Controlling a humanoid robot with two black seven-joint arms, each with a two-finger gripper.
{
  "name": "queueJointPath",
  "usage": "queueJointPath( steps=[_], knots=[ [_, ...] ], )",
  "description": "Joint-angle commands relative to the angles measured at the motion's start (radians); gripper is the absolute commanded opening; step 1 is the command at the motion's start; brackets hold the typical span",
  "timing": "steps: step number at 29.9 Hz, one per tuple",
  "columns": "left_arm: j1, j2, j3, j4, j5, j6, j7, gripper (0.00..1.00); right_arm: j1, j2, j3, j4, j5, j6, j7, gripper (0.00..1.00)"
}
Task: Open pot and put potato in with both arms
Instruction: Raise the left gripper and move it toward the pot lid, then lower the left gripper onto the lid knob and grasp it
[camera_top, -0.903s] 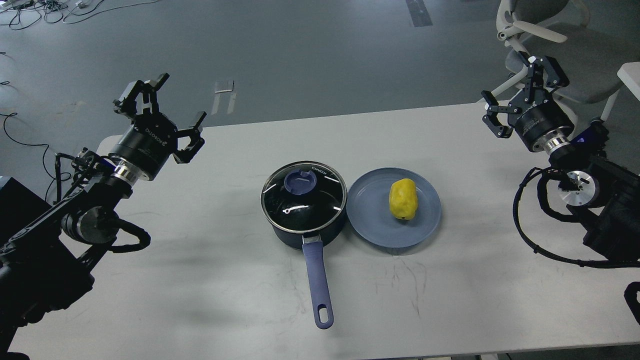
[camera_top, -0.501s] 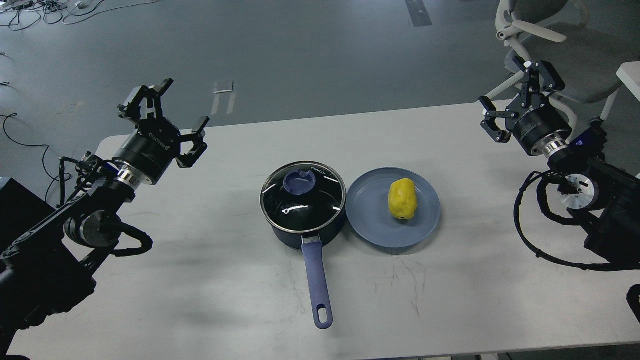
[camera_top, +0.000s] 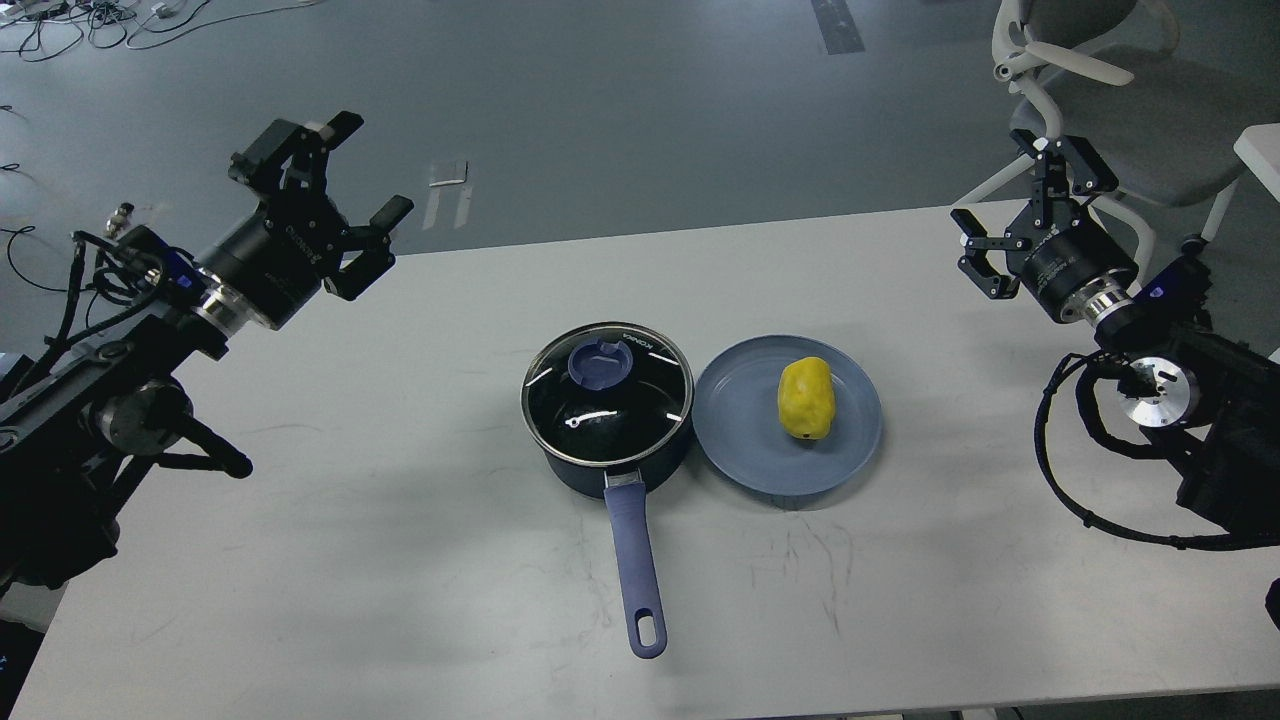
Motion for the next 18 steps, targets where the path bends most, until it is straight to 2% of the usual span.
queueJointPath(
  steps=[1,5,7,9,11,15,18],
  knots=[
    [-0.093,0.074,0.0,-0.165,0.187,0.001,-0.002,0.98,-0.001,0.0,-0.042,0.0,0.0,0.0,-0.002,1.0],
    [-0.151,0.124,0.0,-0.306,0.476,0.001,-0.005,0.98,-0.001,0.001,-0.053,0.0,0.0,0.0,-0.002,1.0],
    [-0.158,0.128,0.0,-0.375,0.692,0.046,-0.009,0.98,-0.001,0.003,-0.055,0.0,0.0,0.0,-0.002,1.0],
    [-0.158,0.119,0.008,-0.447,0.963,0.129,-0.023,0.98,0.0,0.006,-0.055,0.0,0.0,0.0,0.0,1.0],
    [-0.153,0.105,0.02,-0.466,1.145,0.163,-0.029,0.98,0.002,0.006,-0.055,0.0,-0.001,0.0,0.0,1.0],
    [-0.139,0.03,0.045,-0.454,1.448,0.178,-0.028,0.98,0.002,0.0,-0.055,0.0,-0.001,0.0,0.0,1.0],
    [-0.136,-0.008,0.079,-0.446,1.574,0.18,-0.028,0.98,-0.003,0.0,-0.056,0.0,-0.001,0.0,0.0,1.0]
  ],
)
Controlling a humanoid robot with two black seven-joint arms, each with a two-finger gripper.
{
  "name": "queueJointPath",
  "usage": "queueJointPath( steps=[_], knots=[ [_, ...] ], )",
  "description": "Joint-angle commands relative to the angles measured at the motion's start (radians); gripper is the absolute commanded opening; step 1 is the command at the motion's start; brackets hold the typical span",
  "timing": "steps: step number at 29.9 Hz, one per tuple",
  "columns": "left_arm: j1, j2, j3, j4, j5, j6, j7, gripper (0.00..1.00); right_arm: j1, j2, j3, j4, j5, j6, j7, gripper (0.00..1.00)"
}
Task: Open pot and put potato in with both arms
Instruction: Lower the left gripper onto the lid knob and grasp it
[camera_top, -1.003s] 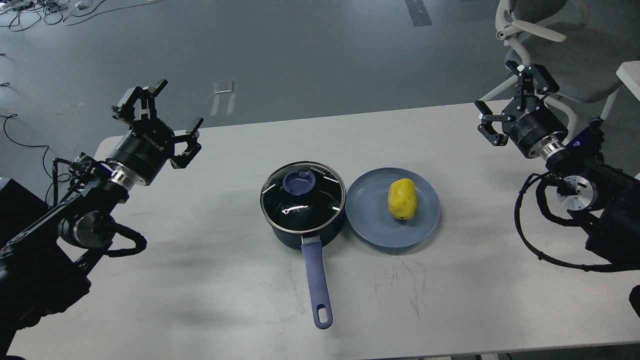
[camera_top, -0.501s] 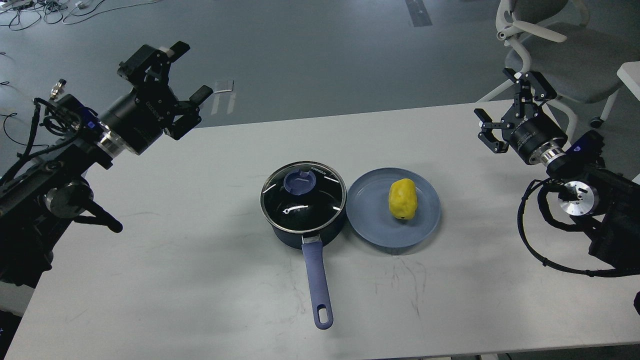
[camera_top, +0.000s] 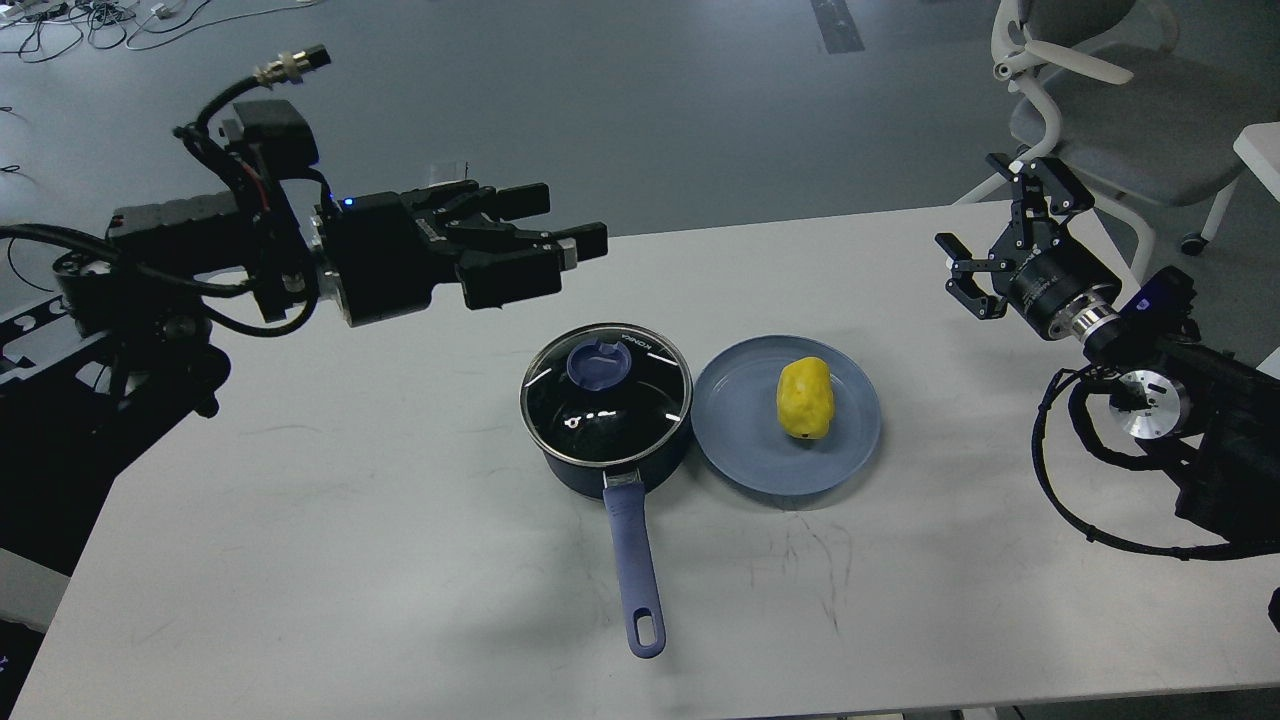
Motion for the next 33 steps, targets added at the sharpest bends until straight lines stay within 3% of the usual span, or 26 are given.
queueJointPath(
  steps=[1,11,33],
  knots=[
    [0.007,-0.052,0.038,0.017,0.161,0.004,0.0,0.98,-0.005,-0.001,-0.001,0.0,0.0,0.0,0.0,1.0],
    [0.026,-0.196,0.08,0.239,0.228,0.018,0.011,0.98,-0.012,-0.001,-0.021,0.002,0.0,0.0,0.003,1.0],
    [0.112,-0.233,0.106,0.322,0.225,0.067,0.012,0.95,-0.008,0.0,-0.023,0.002,0.0,0.0,0.003,1.0]
  ],
)
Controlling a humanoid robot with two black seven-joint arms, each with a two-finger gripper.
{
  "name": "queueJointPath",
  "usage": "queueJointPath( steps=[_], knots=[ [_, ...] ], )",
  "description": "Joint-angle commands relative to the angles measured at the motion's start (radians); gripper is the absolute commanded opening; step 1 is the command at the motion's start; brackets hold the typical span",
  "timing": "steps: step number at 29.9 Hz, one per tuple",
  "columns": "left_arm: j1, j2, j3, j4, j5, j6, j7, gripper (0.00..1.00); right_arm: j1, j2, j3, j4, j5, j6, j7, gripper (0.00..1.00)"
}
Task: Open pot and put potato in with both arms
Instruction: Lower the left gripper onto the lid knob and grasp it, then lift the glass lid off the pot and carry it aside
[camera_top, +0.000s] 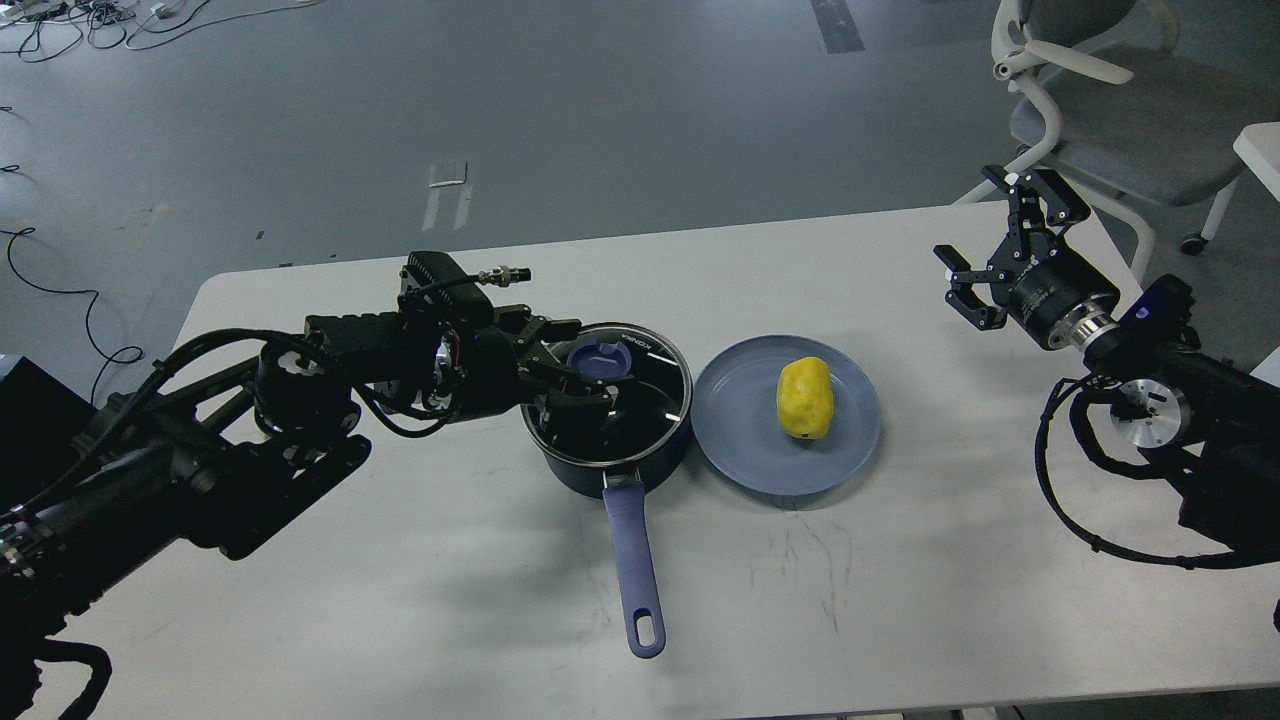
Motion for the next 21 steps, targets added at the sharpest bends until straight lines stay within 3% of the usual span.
queueJointPath(
  steps=[1,4,6,7,16,21],
  knots=[
    [0.01,-0.001,-0.001,0.002,0.0,0.001,0.0,0.95,0.001,-0.001,0.0,0.0,0.0,0.0,0.0,1.0],
    [0.016,-0.009,-0.001,0.012,0.0,0.006,0.003,0.88,0.0,-0.003,0.0,0.0,0.0,0.0,0.0,1.0],
    [0.017,-0.017,-0.001,0.024,0.0,0.023,0.012,0.68,-0.002,-0.003,0.0,0.0,0.0,0.0,0.0,1.0],
    [0.017,-0.017,-0.001,0.025,0.0,0.029,0.012,0.64,-0.002,-0.003,0.0,0.0,0.0,0.0,0.0,1.0],
    [0.013,-0.011,-0.001,0.032,-0.005,0.043,0.012,0.45,-0.002,0.0,-0.001,0.0,0.0,0.0,0.0,1.0],
    [0.006,0.025,-0.008,0.006,-0.012,0.044,0.011,0.45,-0.002,-0.003,-0.001,0.0,0.0,0.0,0.0,1.0]
  ],
)
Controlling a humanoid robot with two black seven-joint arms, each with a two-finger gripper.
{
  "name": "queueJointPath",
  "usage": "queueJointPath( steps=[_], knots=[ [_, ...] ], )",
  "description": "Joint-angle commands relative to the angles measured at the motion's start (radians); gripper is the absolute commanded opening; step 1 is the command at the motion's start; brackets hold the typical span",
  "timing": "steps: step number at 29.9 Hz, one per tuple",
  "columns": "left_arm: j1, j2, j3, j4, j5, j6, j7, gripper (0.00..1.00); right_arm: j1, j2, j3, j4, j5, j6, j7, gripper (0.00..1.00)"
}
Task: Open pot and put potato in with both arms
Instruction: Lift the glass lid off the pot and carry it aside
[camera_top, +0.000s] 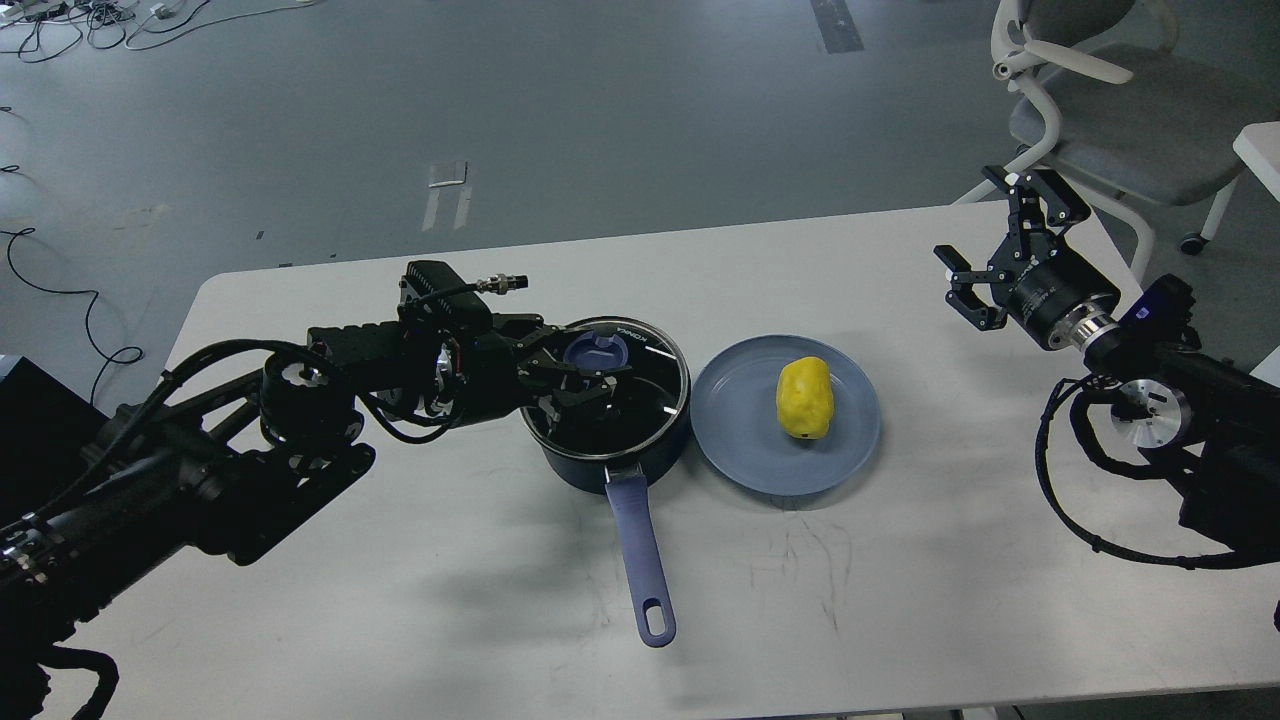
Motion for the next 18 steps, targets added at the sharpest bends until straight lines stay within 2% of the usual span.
queueJointPath(
  steps=[1,5,6,12,18],
  knots=[
    [-0.011,0.047,-0.005,-0.047,-0.005,0.0,-0.004,0.45,0.0,-0.002,0.0,0.0,0.0,0.0,0.0,1.0],
    [-0.066,0.19,-0.001,-0.156,-0.063,-0.001,-0.007,0.45,0.0,-0.004,0.0,0.0,0.0,0.0,0.0,1.0],
    [-0.066,0.19,-0.001,-0.156,-0.063,-0.001,-0.007,0.45,0.0,-0.004,0.0,0.0,0.0,0.0,0.0,1.0],
    [-0.039,0.408,0.018,-0.178,-0.073,0.017,-0.042,0.45,0.0,-0.002,0.0,0.001,0.0,0.0,0.0,1.0],
    [0.12,0.491,0.053,-0.123,-0.129,0.172,-0.042,0.46,0.0,-0.004,-0.005,0.003,0.0,0.0,0.0,1.0]
  ],
)
